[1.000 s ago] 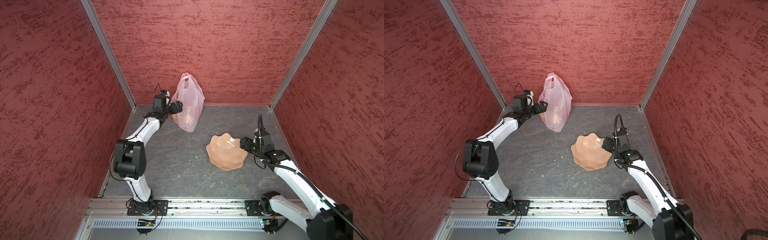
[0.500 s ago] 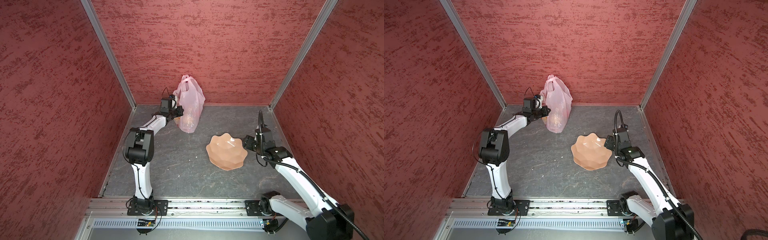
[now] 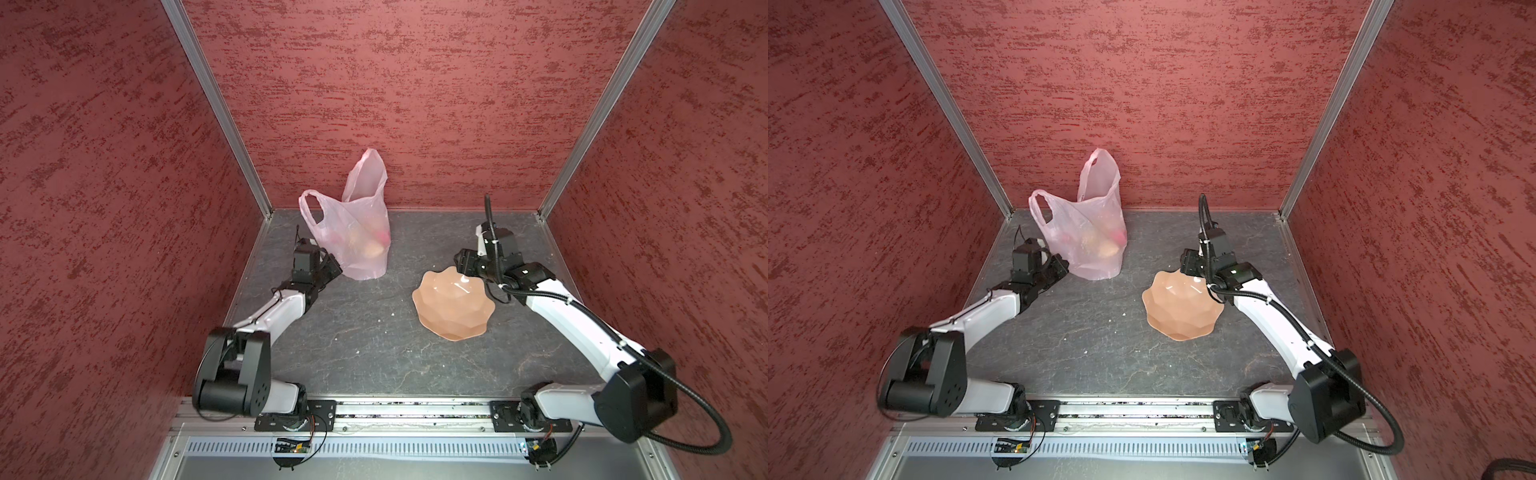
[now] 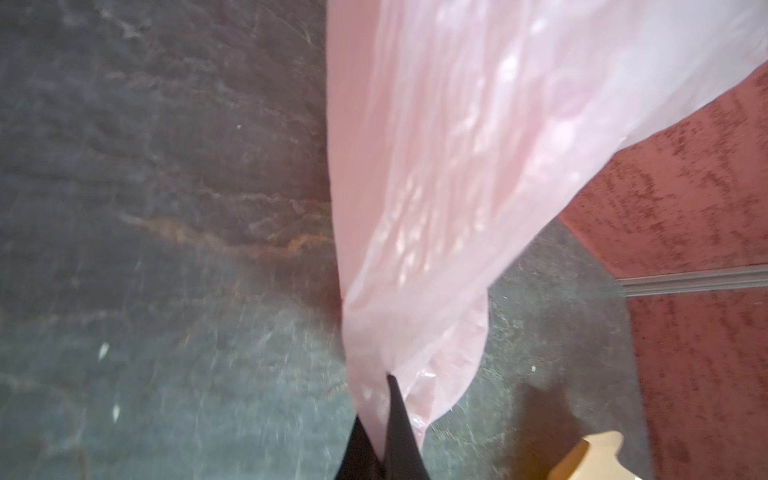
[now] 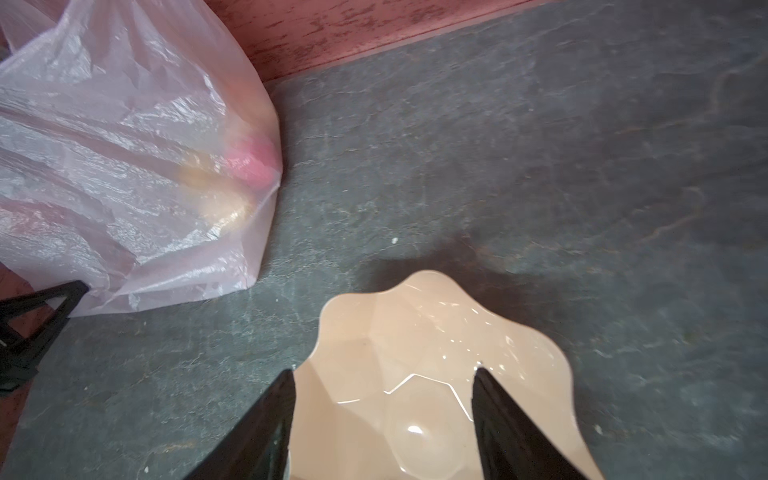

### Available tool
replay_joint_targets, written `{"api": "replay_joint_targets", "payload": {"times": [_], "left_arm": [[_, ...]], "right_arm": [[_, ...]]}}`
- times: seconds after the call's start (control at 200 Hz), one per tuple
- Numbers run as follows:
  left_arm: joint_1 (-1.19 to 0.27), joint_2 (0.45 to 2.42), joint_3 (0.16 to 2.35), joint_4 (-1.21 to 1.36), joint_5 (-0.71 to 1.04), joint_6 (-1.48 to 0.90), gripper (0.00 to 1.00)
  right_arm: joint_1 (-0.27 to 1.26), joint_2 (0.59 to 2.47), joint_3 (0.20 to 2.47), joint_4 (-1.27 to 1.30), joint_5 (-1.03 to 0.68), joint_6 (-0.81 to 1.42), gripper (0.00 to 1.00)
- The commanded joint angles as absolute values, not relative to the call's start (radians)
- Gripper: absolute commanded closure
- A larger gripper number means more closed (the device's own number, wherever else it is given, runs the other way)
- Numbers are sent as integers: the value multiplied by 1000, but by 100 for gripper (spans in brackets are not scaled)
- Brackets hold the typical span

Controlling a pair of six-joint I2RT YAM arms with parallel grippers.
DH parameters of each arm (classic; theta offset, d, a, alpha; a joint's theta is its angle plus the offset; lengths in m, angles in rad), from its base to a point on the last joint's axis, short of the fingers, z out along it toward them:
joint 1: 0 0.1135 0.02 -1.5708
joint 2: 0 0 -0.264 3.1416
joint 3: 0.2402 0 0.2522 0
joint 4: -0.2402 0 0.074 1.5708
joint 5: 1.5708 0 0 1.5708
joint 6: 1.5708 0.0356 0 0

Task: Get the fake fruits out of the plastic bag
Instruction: 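Grasp the pink bag's rim with the left gripper and lift it upright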

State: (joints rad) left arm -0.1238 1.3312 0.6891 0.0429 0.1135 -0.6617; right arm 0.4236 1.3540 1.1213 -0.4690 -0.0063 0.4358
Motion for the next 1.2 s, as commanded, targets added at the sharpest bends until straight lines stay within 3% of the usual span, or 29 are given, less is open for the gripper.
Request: {"api": "replay_joint_targets", "payload": {"times": [0.0,0.17,0.336,0.386,0.611,0.701,0.776,0.877,1.197], "left_arm": [[-197,1154,590,8,-1,-760,100],[-439,951,501,-34,-172,-840,100],[-641,965,538,-16,-220,-789,100],[-664,989,556,4,-184,-750,91],[-660,1046,713,-129,31,-582,51],[-631,1013,807,-253,123,-543,25],[-595,987,921,-376,178,-514,13],[-562,982,1092,-555,178,-444,5],[-367,1157,1482,-955,100,-192,1]], "right_arm": [[483,1430,1207,-406,-49,416,33],[566,1563,1338,-385,-59,428,33],[624,1612,1411,-385,-52,445,29],[636,1608,1410,-381,-46,452,28],[664,1567,1384,-389,-10,468,25],[677,1549,1372,-395,15,464,24],[686,1538,1356,-387,35,459,23],[689,1537,1358,-393,52,453,23],[690,1551,1367,-379,41,447,23]]}}
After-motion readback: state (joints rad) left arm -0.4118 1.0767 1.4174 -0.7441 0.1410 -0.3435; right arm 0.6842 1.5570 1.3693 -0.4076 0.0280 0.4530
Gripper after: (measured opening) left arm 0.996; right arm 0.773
